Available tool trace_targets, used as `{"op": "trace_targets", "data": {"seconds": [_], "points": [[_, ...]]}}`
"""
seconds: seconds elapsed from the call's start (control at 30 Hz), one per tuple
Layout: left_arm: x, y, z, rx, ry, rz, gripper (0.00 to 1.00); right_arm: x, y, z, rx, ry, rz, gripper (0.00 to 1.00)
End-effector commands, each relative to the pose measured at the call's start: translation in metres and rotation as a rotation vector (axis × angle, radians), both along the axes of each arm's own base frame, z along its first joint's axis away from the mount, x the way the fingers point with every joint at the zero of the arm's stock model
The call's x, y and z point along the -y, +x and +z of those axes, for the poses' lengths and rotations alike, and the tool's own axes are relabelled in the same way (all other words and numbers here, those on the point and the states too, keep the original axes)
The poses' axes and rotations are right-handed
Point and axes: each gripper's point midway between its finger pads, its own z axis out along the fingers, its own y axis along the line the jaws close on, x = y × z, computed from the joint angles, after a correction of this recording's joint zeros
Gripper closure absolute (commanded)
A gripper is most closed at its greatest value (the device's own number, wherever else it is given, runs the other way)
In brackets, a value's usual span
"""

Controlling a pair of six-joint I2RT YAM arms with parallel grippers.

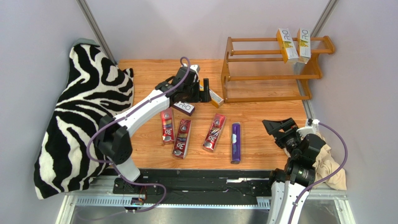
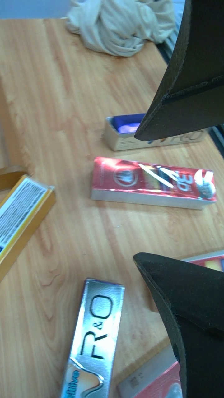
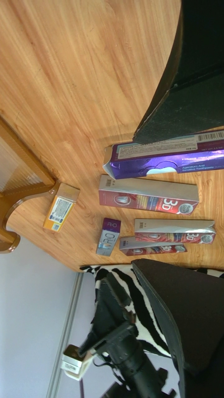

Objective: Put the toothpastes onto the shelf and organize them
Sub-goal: Place the toothpaste on the shelf.

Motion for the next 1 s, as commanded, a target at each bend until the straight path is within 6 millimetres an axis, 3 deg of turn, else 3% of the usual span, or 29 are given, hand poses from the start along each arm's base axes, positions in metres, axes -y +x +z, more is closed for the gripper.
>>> {"op": "trace_targets", "data": {"seconds": [0.0,0.03,0.07,0.13,0.17,0.23,0.3,0.33,0.37,0.53,0.57,0.63,0.67,0.7,0.73,0.8,0.97], "points": [[0.003,0.032,-0.026,-0.157,-0.039,0.133,0.01,-0.002,-0.006,-0.009,-0.030,-0.022,0.019,0.01],[0.010,0.042,-0.019,-0.145,-0.057,0.131,0.01,-0.003,-0.007,-0.009,-0.028,-0.025,0.024,0.01],[0.014,0.049,-0.036,-0.177,-0.037,0.137,0.01,-0.004,-0.007,-0.007,-0.024,-0.029,0.030,0.01],[0.020,0.063,-0.035,-0.179,-0.049,0.157,0.01,-0.004,-0.009,-0.007,-0.025,-0.048,0.033,0.01],[0.024,0.068,-0.050,-0.207,-0.037,0.164,0.01,-0.004,-0.011,-0.006,-0.023,-0.053,0.036,0.01],[0.028,0.080,-0.048,-0.214,-0.055,0.202,0.01,-0.005,-0.012,-0.005,-0.017,-0.066,0.043,0.01],[0.029,0.086,-0.065,-0.254,-0.034,0.224,0.01,-0.006,-0.014,-0.005,-0.018,-0.076,0.045,0.01],[0.033,0.093,-0.058,-0.239,-0.046,0.224,0.01,-0.006,-0.014,-0.005,-0.016,-0.084,0.050,0.01],[0.034,0.096,-0.071,-0.260,-0.031,0.233,0.01,-0.007,-0.015,-0.006,-0.019,-0.086,0.055,0.01],[0.038,0.114,-0.084,-0.287,-0.045,0.263,0.01,-0.009,-0.017,-0.014,-0.032,-0.089,0.072,0.01],[0.037,0.118,-0.099,-0.310,-0.030,0.272,0.01,-0.009,-0.019,-0.016,-0.041,-0.090,0.071,0.01],[0.040,0.126,-0.097,-0.314,-0.036,0.271,0.01,-0.009,-0.020,-0.019,-0.042,-0.105,0.075,0.01],[0.038,0.127,-0.113,-0.348,-0.020,0.276,0.01,-0.010,-0.021,-0.020,-0.047,-0.099,0.082,0.01],[0.040,0.135,-0.106,-0.331,-0.034,0.281,0.01,-0.011,-0.021,-0.021,-0.046,-0.096,0.083,0.01],[0.041,0.138,-0.116,-0.340,-0.028,0.285,0.01,-0.011,-0.022,-0.021,-0.045,-0.093,0.085,0.01],[0.043,0.147,-0.113,-0.328,-0.041,0.292,0.01,-0.013,-0.024,-0.021,-0.045,-0.098,0.090,0.01],[0.044,0.158,-0.127,-0.348,-0.054,0.307,0.01,-0.015,-0.026,-0.016,-0.032,-0.104,0.099,0.01]]}}
